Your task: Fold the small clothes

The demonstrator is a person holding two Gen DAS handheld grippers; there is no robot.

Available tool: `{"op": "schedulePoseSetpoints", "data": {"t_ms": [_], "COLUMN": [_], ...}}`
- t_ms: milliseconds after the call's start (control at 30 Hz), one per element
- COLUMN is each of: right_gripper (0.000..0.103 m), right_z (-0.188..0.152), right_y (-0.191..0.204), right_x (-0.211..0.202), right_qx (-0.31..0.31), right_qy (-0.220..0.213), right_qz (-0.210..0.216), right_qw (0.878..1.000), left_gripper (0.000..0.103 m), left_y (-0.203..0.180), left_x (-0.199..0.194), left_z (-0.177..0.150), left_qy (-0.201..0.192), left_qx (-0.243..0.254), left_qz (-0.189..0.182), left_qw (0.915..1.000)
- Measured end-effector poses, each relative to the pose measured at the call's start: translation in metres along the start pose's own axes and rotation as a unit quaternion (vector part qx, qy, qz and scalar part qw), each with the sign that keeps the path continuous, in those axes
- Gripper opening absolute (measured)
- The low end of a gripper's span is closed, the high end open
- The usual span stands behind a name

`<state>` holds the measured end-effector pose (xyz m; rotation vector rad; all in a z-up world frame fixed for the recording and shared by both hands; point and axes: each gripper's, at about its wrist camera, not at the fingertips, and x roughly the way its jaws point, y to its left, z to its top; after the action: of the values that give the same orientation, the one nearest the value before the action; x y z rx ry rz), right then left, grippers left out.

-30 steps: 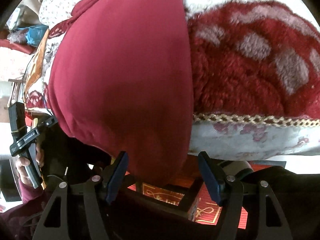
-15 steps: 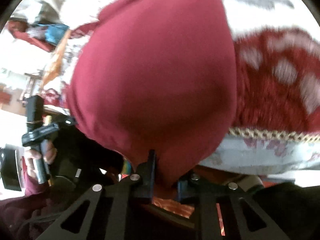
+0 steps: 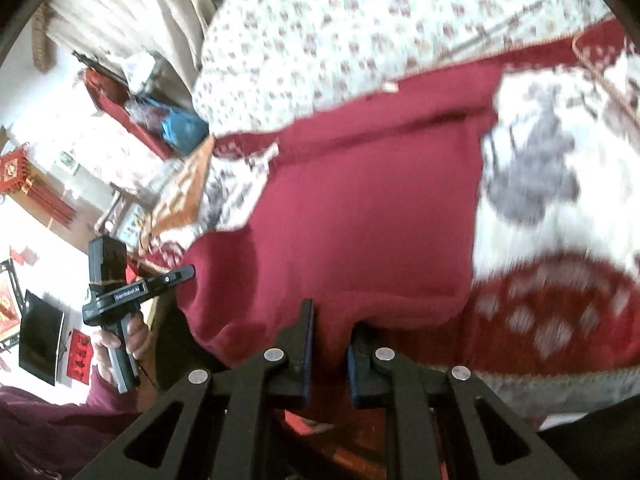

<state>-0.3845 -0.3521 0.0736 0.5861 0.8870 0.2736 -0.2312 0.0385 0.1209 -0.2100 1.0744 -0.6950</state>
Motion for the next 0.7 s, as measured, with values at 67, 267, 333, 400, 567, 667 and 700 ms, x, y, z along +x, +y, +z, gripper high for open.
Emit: {"op": "schedulePoseSetpoints", "data": {"t_ms": [67, 267, 333, 400, 567, 667, 700], "right_gripper": [0.012, 0.012, 0.012, 0.012, 0.012, 0.012, 0.012], "right_z": [0.012, 0.058, 0.076, 0.092, 0.143, 0.169, 0.177], "right_y": [-0.001, -0.003, -0.004, -0.004, -0.013, -0.023, -0.029], "right_x": [-0.009, -0.02, -0.019, -0.018, -0.007, 0.003, 0.008], "right_qx": [0.001, 0.014, 0.015, 0.008, 0.005, 0.009, 0.014], "right_qy": [-0.024, -0.096, -0.115, -0.128, -0.151, -0.155, -0.152], "right_qz": [0.003, 0.001, -0.003, -0.013, -0.037, -0.051, -0.056], "right_qw": [1.0, 0.995, 0.993, 0.992, 0.988, 0.986, 0.987], "left_gripper": [0.006, 0.006, 0.006, 0.006, 0.006, 0.006, 0.006], "left_y": [-0.006, -0.019, -0.022, -0.022, -0.018, -0.013, -0.01], "left_x": [0.001, 0.008, 0.014, 0.019, 0.047, 0.067, 0.076], "left_z": [0.014, 0.071, 0.091, 0.108, 0.154, 0.174, 0.181], "left_qy": [-0.015, -0.074, -0.092, -0.105, -0.118, -0.124, -0.124], "left_qx": [0.002, 0.001, -0.003, -0.006, -0.019, -0.03, -0.036], "left_qz": [0.0, 0.008, 0.018, 0.028, 0.039, 0.049, 0.053], "left_qw": [0.9999, 0.9972, 0.9956, 0.9941, 0.9921, 0.9907, 0.9902]}}
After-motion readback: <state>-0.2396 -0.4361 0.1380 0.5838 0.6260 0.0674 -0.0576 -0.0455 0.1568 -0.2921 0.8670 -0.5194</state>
